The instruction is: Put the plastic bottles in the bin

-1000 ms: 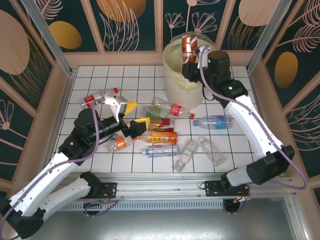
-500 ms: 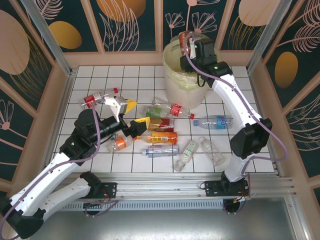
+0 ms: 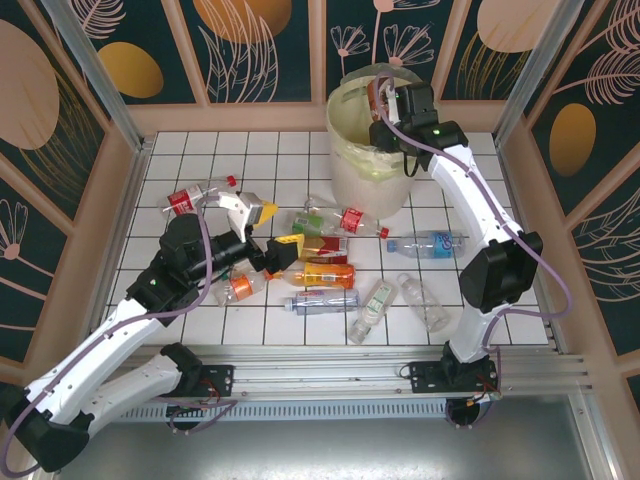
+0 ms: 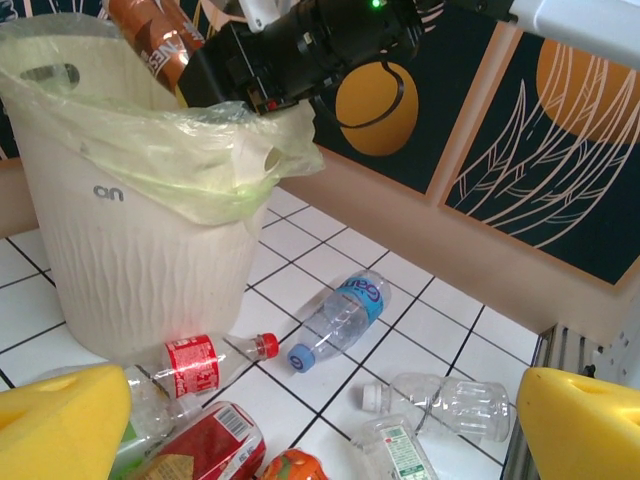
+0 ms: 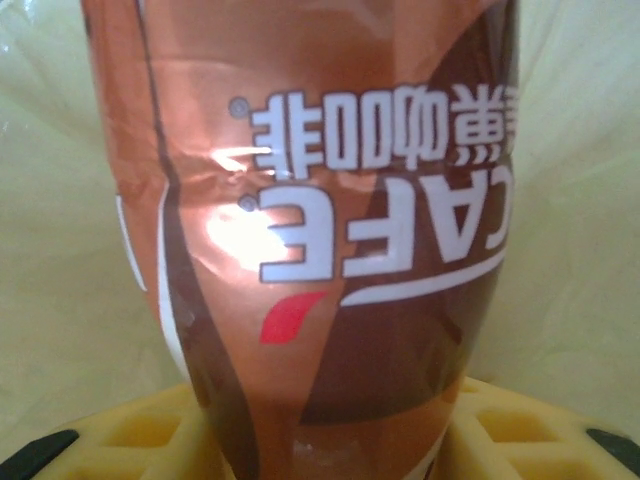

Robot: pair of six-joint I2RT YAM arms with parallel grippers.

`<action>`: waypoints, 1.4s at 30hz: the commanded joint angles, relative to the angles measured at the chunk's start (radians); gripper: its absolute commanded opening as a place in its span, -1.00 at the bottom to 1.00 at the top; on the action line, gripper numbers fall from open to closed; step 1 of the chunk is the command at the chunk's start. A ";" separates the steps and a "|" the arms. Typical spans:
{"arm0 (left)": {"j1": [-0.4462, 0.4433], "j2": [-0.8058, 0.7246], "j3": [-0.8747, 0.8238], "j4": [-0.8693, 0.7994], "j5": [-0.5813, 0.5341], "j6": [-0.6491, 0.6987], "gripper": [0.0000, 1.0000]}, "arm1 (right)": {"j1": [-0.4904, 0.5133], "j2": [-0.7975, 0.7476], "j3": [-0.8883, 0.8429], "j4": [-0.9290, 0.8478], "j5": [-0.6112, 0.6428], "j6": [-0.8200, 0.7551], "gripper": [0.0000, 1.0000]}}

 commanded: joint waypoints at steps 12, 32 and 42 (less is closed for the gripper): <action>0.002 0.011 0.009 -0.001 0.002 0.024 0.97 | -0.013 0.014 0.070 -0.022 -0.030 0.010 0.16; 0.003 0.087 0.053 -0.184 0.036 0.067 0.97 | 0.041 -0.459 -0.376 0.229 -0.030 0.084 0.26; -0.003 0.143 0.030 -0.253 0.050 -0.016 0.95 | 0.129 -0.766 -0.730 0.123 -0.055 0.322 0.31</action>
